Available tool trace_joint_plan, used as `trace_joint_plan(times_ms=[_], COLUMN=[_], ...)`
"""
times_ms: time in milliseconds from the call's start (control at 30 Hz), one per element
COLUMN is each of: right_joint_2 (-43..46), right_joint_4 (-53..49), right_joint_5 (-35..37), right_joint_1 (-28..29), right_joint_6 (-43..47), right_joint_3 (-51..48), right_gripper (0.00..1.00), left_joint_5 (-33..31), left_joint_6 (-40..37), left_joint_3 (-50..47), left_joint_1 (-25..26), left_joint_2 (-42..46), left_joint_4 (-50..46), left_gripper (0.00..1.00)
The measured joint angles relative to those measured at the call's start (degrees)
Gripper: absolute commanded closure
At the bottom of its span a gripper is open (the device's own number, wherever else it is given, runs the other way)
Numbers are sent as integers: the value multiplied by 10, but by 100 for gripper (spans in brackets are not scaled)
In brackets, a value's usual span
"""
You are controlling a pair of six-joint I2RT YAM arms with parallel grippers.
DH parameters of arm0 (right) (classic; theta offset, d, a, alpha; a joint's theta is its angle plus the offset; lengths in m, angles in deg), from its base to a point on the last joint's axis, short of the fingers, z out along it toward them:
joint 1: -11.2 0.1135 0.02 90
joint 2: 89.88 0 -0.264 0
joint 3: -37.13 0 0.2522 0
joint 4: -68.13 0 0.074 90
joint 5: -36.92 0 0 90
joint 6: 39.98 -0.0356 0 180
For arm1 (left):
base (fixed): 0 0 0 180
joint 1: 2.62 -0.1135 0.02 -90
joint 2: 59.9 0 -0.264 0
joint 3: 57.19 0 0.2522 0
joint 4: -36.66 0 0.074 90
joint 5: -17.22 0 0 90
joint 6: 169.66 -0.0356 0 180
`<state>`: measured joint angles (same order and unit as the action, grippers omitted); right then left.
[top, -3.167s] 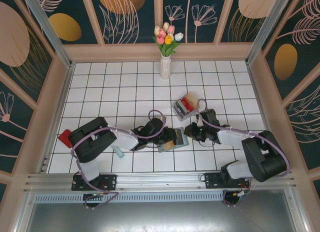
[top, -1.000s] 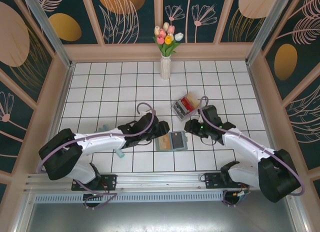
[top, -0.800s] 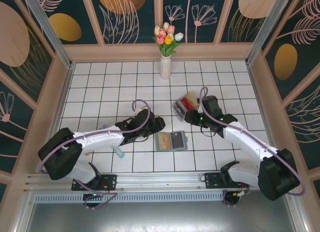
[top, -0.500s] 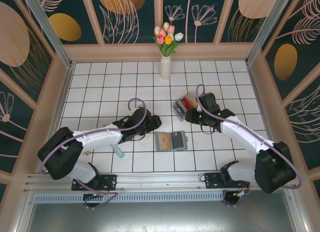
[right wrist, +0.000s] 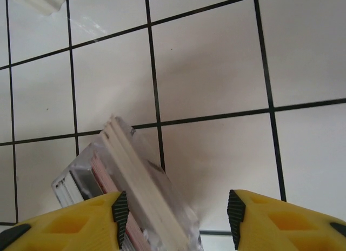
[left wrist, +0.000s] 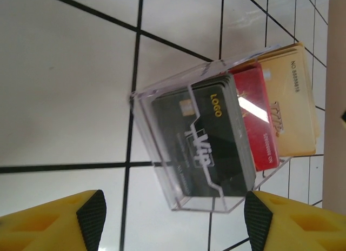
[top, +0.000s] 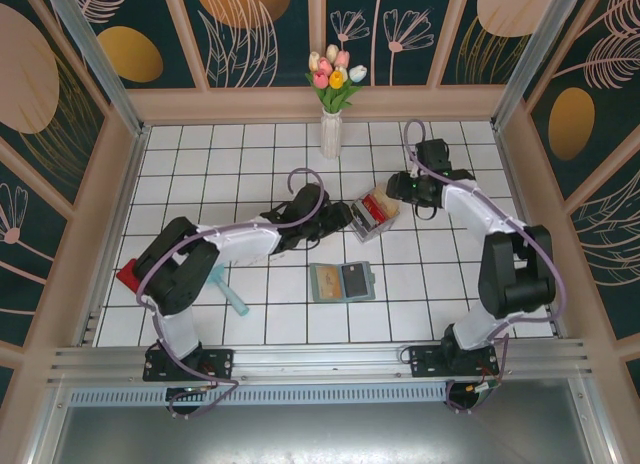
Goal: Put the credit cards into the card holder
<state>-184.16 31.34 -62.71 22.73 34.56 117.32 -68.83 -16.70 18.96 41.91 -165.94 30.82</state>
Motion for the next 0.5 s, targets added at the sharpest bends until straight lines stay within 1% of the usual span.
trace_joint_plan(times_ms=[100,300,500], right_joint_2=[-36,-61,-51], right_joint_4=[2,7,43], right_joint_5=[-49,-137,-187], right_joint_1=[-13,-14,-15], right_joint_6=[6,5,-2], right_joint_3=[23,24,-19], right_gripper=[44,44,45], left_joint_5=[19,47,51], left_joint_6=[1,4,5], left_joint_3=[14,15,14], left_joint_1=[-7,-21,-23], left_joint_2=[-21,-40,-41], left_joint_4=[13,34,40], left_gripper=[29,29,29])
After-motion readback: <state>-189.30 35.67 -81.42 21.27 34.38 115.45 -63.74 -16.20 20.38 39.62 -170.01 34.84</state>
